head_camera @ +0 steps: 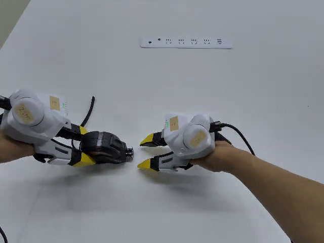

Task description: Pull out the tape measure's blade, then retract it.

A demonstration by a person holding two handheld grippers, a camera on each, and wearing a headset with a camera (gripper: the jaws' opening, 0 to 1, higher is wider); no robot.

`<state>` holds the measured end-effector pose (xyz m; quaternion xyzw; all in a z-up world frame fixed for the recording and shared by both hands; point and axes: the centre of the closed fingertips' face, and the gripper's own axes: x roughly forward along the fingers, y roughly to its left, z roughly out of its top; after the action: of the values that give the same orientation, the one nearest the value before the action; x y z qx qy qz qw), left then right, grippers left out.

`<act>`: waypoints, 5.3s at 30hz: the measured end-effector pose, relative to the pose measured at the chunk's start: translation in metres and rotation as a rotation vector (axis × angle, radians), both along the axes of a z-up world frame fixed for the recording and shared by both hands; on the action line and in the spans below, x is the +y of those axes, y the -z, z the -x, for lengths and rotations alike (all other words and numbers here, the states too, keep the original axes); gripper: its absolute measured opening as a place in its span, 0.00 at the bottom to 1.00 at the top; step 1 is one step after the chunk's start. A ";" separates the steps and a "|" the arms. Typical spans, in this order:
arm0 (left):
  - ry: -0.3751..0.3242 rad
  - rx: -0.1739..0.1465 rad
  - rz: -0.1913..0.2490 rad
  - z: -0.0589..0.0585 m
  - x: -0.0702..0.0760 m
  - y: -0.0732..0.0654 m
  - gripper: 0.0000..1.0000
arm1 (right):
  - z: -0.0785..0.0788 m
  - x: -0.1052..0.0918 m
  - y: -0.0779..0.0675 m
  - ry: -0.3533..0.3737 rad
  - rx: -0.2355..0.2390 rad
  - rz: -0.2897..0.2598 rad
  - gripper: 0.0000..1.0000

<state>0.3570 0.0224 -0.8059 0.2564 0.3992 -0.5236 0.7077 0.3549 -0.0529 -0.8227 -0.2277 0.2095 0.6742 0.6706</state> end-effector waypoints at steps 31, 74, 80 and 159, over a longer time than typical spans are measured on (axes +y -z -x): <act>0.021 0.009 0.015 -0.002 -0.001 0.000 0.29 | -0.003 0.024 0.006 -0.017 0.043 0.002 0.13; -0.018 0.029 0.025 0.003 0.002 0.001 0.29 | -0.002 0.020 0.006 -0.063 0.012 0.081 0.11; -0.021 0.030 0.025 0.003 0.002 0.002 0.29 | -0.003 0.021 0.005 -0.064 0.010 0.080 0.11; -0.020 0.039 0.022 0.004 0.000 0.002 0.29 | -0.007 -0.045 0.006 -0.056 -0.009 0.099 0.12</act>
<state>0.3529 0.0229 -0.8082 0.2344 0.4096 -0.5259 0.7076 0.3622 -0.0983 -0.8282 -0.2694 0.2334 0.6805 0.6402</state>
